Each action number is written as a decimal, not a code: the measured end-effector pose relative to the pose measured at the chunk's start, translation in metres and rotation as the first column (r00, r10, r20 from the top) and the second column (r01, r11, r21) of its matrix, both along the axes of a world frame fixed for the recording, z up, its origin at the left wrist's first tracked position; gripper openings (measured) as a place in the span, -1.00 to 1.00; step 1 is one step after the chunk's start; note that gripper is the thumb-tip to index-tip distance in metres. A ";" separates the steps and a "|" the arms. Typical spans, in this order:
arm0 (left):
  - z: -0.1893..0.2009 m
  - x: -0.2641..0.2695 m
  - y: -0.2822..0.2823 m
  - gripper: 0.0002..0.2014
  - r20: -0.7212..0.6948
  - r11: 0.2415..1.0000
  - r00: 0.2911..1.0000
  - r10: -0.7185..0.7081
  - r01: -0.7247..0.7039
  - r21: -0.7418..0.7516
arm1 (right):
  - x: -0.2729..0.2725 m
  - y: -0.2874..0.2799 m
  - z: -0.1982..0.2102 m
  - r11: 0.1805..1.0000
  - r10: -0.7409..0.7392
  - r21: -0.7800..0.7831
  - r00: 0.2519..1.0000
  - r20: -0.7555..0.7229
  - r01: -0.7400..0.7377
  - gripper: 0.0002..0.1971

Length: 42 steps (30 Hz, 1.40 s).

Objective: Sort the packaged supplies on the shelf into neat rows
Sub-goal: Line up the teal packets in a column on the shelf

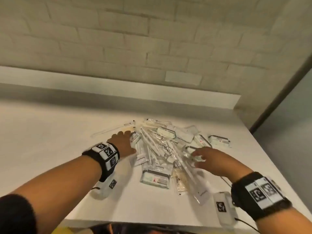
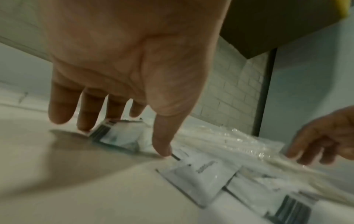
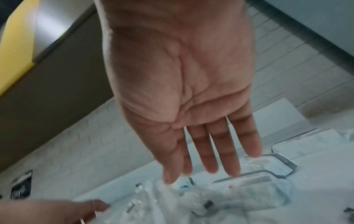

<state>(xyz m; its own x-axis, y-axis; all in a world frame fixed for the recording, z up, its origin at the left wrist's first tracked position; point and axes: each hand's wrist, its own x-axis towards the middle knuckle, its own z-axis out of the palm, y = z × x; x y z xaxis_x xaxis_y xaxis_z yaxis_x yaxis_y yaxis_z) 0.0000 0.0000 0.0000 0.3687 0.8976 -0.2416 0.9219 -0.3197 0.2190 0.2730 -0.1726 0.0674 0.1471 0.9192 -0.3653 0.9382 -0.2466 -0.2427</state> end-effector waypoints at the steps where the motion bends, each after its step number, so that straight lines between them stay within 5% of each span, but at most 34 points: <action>1: 0.001 0.003 -0.002 -0.20 -0.027 1.000 1.000 0.017 -0.016 0.019 | 0.005 0.007 -0.004 0.999 -0.008 0.036 0.999 0.039 0.007 -0.57; 5: 0.005 0.008 -0.005 -0.40 -0.042 0.998 0.998 0.043 -0.041 0.057 | 0.021 0.039 -0.024 0.999 0.008 0.033 0.982 0.187 -0.015 -0.38; 10: 0.014 0.014 -0.021 -0.49 0.134 0.983 0.975 0.180 -0.182 0.005 | 0.030 0.052 -0.035 0.991 0.137 -0.040 0.930 0.341 -0.131 -0.46; 16: 0.034 0.035 -0.020 -0.50 0.365 0.967 0.915 0.173 -0.228 0.114 | 0.062 0.062 -0.017 0.994 -0.093 0.050 0.995 -0.021 0.094 -0.49; 24: 0.042 0.119 0.003 -0.52 0.189 0.976 0.979 -0.077 0.034 0.217 | 0.102 0.068 -0.022 0.960 -0.259 0.090 0.963 -0.075 0.265 -0.46; 30: 0.033 0.145 0.016 -0.35 -0.087 0.976 0.975 -0.204 0.209 0.056 | 0.095 0.077 -0.040 0.986 -0.163 0.041 0.981 0.108 0.159 -0.32; 36: 0.034 0.150 0.014 -0.32 -0.174 0.961 0.955 -0.242 0.260 0.090 | 0.086 0.087 -0.055 0.993 -0.112 0.049 0.974 0.198 0.105 -0.37; 39: 0.036 0.149 0.009 -0.39 -0.123 0.949 0.961 -0.247 0.265 0.173 | 0.084 0.092 -0.055 0.993 -0.120 0.038 0.976 0.181 0.115 -0.45; 42: 0.043 0.140 0.005 -0.45 0.083 0.940 0.973 -0.215 0.184 0.287 | 0.084 0.098 -0.044 0.986 -0.157 0.076 0.980 0.122 0.149 -0.42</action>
<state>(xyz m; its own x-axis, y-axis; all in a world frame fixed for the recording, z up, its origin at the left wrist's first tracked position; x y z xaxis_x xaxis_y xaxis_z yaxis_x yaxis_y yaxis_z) 0.1395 0.0052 0.0426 0.5573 0.8283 0.0575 0.8077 -0.5568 0.1939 0.3573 -0.0742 0.0233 0.3290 0.9038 -0.2736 0.9150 -0.3768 -0.1443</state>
